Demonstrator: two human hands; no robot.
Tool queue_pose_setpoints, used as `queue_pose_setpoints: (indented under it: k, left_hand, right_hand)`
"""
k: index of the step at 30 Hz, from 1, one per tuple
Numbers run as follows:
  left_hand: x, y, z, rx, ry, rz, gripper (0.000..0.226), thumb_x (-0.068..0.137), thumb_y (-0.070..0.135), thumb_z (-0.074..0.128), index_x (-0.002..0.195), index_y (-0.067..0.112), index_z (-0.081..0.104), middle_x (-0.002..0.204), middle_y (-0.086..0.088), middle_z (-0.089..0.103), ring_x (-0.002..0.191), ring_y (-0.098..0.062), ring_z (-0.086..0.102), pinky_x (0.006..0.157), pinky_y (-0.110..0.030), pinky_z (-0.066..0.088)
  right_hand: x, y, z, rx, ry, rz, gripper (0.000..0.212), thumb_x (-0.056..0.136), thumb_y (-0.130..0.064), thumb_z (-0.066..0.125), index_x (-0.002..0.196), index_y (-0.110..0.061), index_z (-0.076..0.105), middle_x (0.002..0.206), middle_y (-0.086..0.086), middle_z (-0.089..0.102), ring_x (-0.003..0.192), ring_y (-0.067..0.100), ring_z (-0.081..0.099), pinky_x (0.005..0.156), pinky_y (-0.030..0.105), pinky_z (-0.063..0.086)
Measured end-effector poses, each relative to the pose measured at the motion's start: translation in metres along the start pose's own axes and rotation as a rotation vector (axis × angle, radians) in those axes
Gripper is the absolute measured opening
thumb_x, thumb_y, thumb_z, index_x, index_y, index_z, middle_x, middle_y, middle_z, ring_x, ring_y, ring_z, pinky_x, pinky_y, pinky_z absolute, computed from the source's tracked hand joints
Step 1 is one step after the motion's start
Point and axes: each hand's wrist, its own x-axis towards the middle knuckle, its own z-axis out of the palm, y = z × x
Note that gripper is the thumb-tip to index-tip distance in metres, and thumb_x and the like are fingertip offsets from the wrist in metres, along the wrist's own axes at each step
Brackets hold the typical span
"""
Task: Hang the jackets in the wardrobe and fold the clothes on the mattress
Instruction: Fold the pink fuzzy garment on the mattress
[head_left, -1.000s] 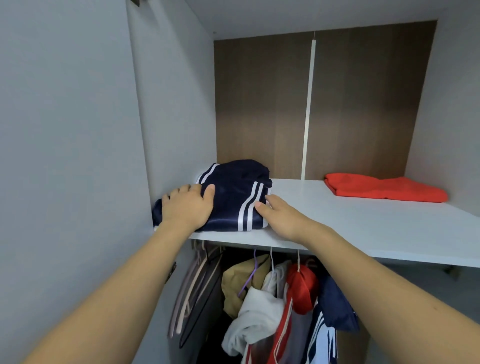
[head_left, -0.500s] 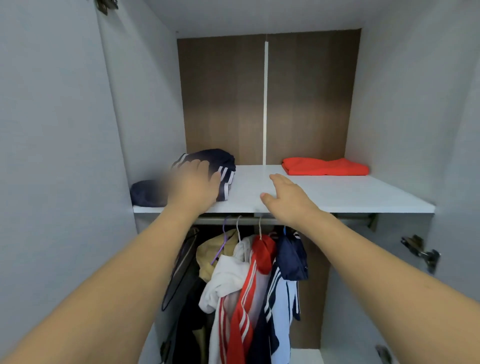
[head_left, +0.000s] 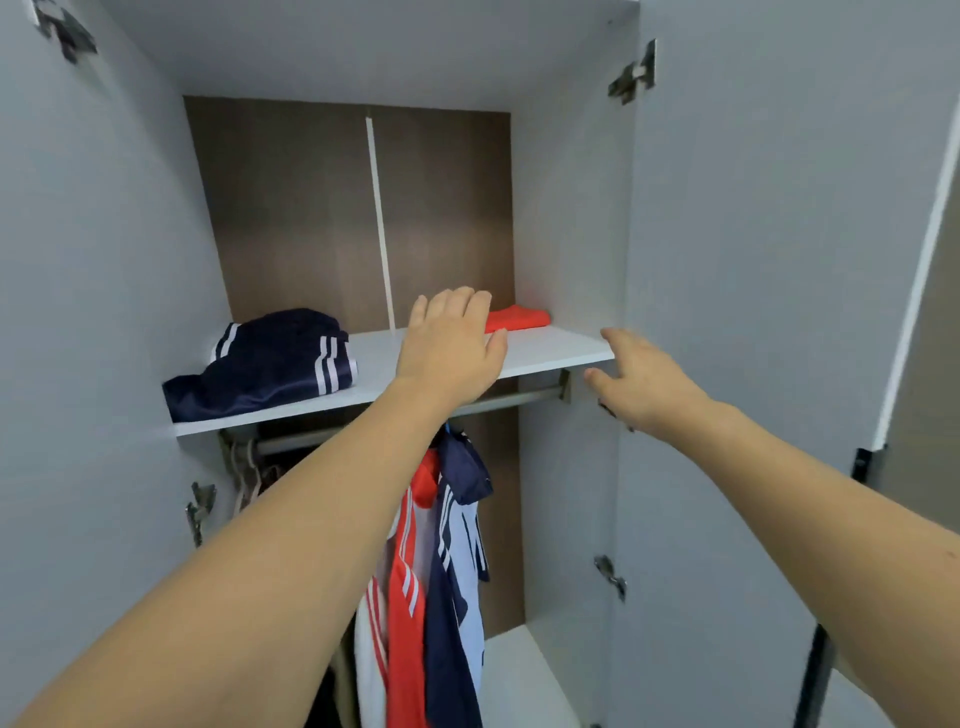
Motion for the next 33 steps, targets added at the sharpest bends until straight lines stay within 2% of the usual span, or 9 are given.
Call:
queue_pose_setpoints:
  k: [5, 11, 17, 22, 29, 33]
  left_hand:
    - [-0.001, 0.081, -0.038, -0.169, 0.107, 0.097, 0.049, 0.102, 0.037, 0.04, 0.142, 0.011, 0.044, 0.147, -0.006, 0.048, 0.135, -0.027, 0.041, 0.118, -0.048, 0.024]
    - [-0.005, 0.218, -0.071, -0.372, 0.162, 0.237, 0.05, 0.102, 0.033, 0.042, 0.144, 0.007, 0.041, 0.149, -0.009, 0.043, 0.136, -0.029, 0.039, 0.116, -0.045, 0.026]
    - [-0.022, 0.374, -0.09, -0.6, 0.13, 0.27, 0.05, 0.102, 0.032, 0.041, 0.146, 0.009, 0.038, 0.15, -0.009, 0.041, 0.136, -0.03, 0.037, 0.114, -0.043, 0.029]
    - [-0.034, 0.485, -0.091, -0.657, 0.086, 0.46, 0.052, 0.103, 0.033, 0.039, 0.15, 0.011, 0.034, 0.155, -0.007, 0.035, 0.142, -0.026, 0.03, 0.121, -0.041, 0.019]
    - [-0.027, 0.645, -0.071, -0.76, 0.033, 0.685, 0.053, 0.103, 0.033, 0.039, 0.15, 0.01, 0.033, 0.156, -0.008, 0.034, 0.143, -0.026, 0.03, 0.121, -0.045, 0.02]
    - [-0.023, 0.744, -0.051, -0.889, -0.001, 0.787, 0.053, 0.103, 0.033, 0.039, 0.15, 0.009, 0.033, 0.155, -0.009, 0.034, 0.142, -0.026, 0.031, 0.12, -0.04, 0.02]
  right_hand:
    - [-0.068, 0.035, -0.076, -0.064, 0.137, 0.035, 0.061, 0.099, -0.028, 0.047, 0.153, -0.011, 0.025, 0.159, 0.007, 0.028, 0.145, 0.025, 0.026, 0.115, 0.034, 0.023]
    - [-0.162, 0.107, -0.167, -0.158, 0.307, 0.12, 0.062, 0.096, -0.024, 0.05, 0.152, -0.011, 0.027, 0.157, 0.006, 0.031, 0.144, 0.023, 0.029, 0.113, 0.031, 0.024]
    - [-0.258, 0.189, -0.241, -0.251, 0.363, 0.27, 0.062, 0.096, -0.028, 0.051, 0.152, -0.014, 0.028, 0.157, 0.005, 0.032, 0.143, 0.023, 0.03, 0.114, 0.034, 0.025]
    - [-0.329, 0.256, -0.286, -0.277, 0.388, 0.432, 0.061, 0.096, -0.026, 0.05, 0.151, -0.013, 0.029, 0.156, 0.006, 0.033, 0.142, 0.024, 0.032, 0.113, 0.035, 0.026]
    - [-0.409, 0.36, -0.338, -0.357, 0.45, 0.665, 0.059, 0.096, -0.023, 0.05, 0.15, -0.012, 0.03, 0.156, 0.004, 0.033, 0.142, 0.022, 0.032, 0.113, 0.031, 0.025]
    - [-0.447, 0.423, -0.364, -0.409, 0.506, 0.8, 0.058, 0.096, -0.023, 0.049, 0.15, -0.013, 0.031, 0.156, 0.002, 0.033, 0.142, 0.021, 0.031, 0.112, 0.031, 0.025]
